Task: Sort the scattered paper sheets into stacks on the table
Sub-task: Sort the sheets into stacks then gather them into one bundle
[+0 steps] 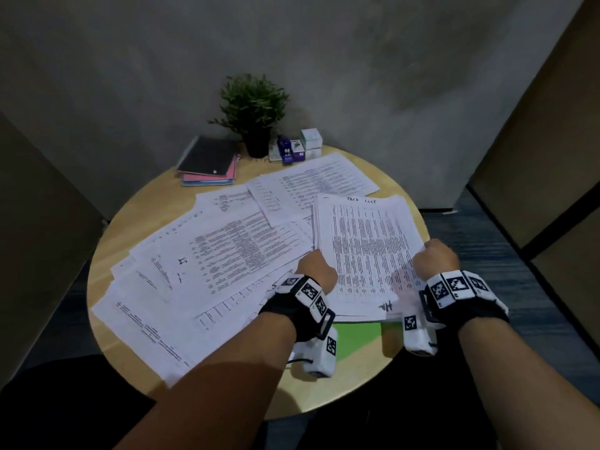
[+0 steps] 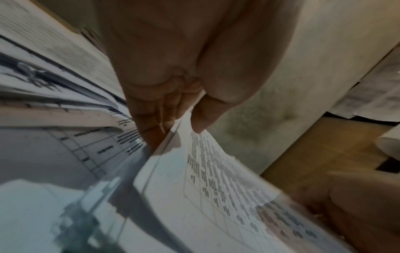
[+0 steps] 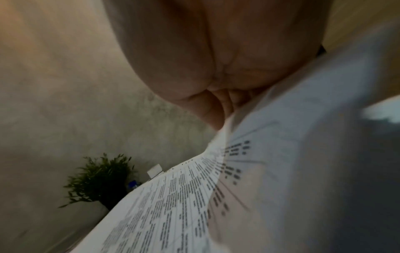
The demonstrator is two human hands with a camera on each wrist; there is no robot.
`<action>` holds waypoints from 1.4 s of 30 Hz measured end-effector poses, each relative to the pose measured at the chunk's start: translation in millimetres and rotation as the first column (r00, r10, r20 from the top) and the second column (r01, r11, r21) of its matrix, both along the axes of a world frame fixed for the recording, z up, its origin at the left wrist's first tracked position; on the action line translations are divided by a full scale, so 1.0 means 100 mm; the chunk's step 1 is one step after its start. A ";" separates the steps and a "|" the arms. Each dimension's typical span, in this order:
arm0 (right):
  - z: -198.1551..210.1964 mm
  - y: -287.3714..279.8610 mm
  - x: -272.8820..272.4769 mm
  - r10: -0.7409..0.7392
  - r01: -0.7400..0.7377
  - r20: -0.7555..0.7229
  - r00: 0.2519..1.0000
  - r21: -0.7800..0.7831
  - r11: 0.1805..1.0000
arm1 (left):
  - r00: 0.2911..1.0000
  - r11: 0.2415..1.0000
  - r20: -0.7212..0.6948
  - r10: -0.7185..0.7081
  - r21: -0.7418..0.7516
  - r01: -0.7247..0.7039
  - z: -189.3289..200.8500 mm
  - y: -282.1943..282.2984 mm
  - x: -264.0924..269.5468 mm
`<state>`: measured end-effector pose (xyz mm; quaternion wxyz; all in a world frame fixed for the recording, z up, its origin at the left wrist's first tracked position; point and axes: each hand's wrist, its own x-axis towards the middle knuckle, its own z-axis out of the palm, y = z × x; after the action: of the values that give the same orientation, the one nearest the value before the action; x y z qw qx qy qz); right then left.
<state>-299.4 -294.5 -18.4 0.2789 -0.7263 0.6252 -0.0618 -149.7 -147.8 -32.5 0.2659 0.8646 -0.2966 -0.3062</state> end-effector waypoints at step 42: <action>-0.23 0.65 3.04 0.423 -0.484 -0.411 0.807 -0.052 0.873 | 0.935 0.848 -0.291 0.200 -0.426 -0.314 -0.07 1.37 2.30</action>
<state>5.1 -229.3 -41.9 0.0995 -0.8717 0.4686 0.1031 80.7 -11.1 -39.9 0.5379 0.7645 -0.2083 -0.2876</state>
